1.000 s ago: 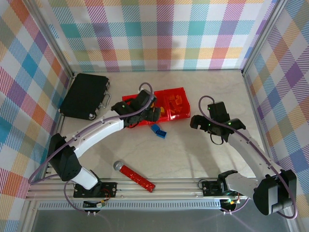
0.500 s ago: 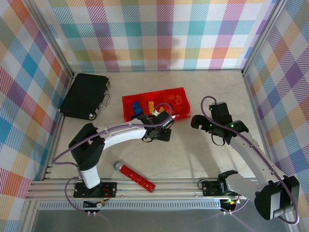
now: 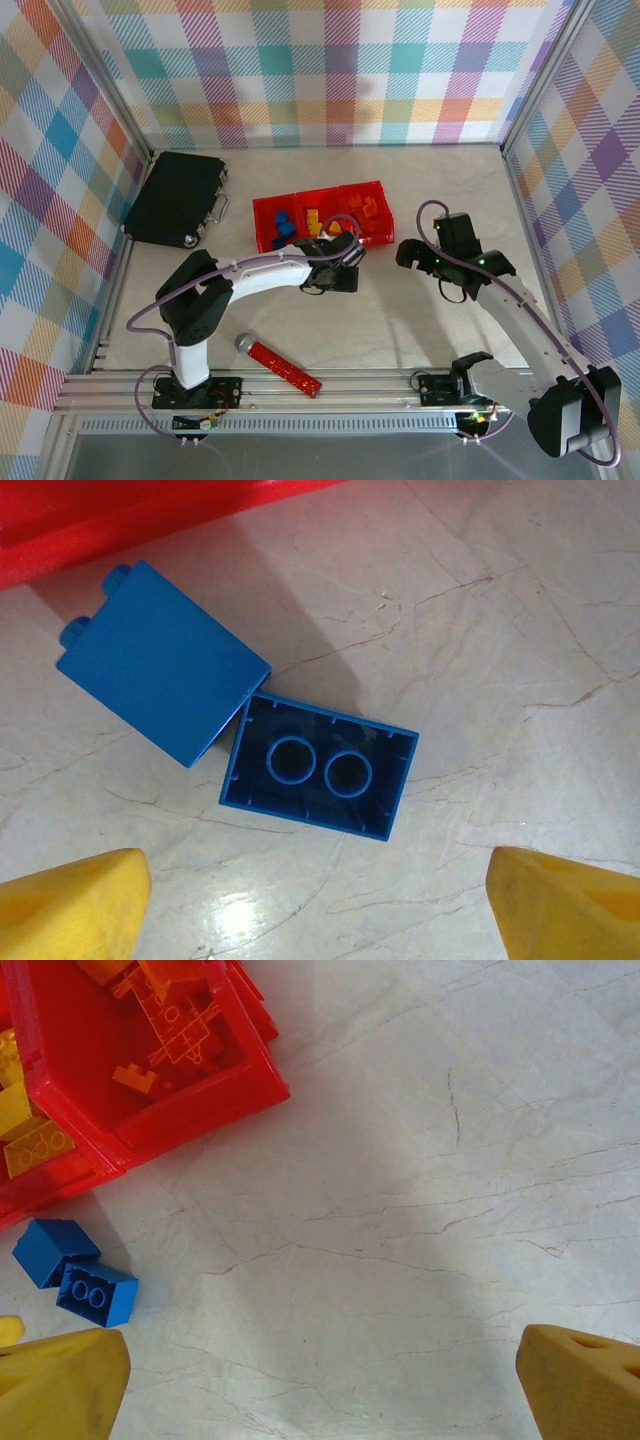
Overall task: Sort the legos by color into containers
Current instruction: Pick up the lego from the center of the table.
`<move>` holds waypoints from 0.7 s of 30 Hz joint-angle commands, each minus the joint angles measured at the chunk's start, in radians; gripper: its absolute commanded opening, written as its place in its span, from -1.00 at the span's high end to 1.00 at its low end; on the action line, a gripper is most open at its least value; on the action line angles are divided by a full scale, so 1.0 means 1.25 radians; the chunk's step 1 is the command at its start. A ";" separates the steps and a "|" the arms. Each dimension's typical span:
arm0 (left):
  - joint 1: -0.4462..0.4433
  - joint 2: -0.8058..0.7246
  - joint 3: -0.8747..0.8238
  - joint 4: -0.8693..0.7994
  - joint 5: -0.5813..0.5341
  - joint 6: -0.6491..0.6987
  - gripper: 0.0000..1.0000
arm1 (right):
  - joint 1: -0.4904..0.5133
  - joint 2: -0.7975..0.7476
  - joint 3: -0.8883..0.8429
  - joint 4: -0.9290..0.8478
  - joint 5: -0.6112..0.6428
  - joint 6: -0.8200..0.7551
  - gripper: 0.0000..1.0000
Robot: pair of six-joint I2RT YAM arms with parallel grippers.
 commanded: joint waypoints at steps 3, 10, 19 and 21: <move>-0.005 0.022 -0.017 0.060 0.004 -0.181 -0.78 | -0.005 0.002 -0.006 0.002 0.000 -0.010 -0.98; -0.042 0.017 -0.051 0.113 -0.097 -0.440 -0.93 | -0.005 -0.004 -0.012 0.008 -0.008 -0.010 -0.98; -0.052 0.084 0.017 0.040 -0.174 -0.582 -0.73 | -0.006 -0.020 -0.036 0.020 -0.025 -0.016 -0.98; -0.053 0.093 0.033 0.019 -0.201 -0.607 -0.70 | -0.005 -0.025 -0.043 0.024 -0.035 -0.017 -0.98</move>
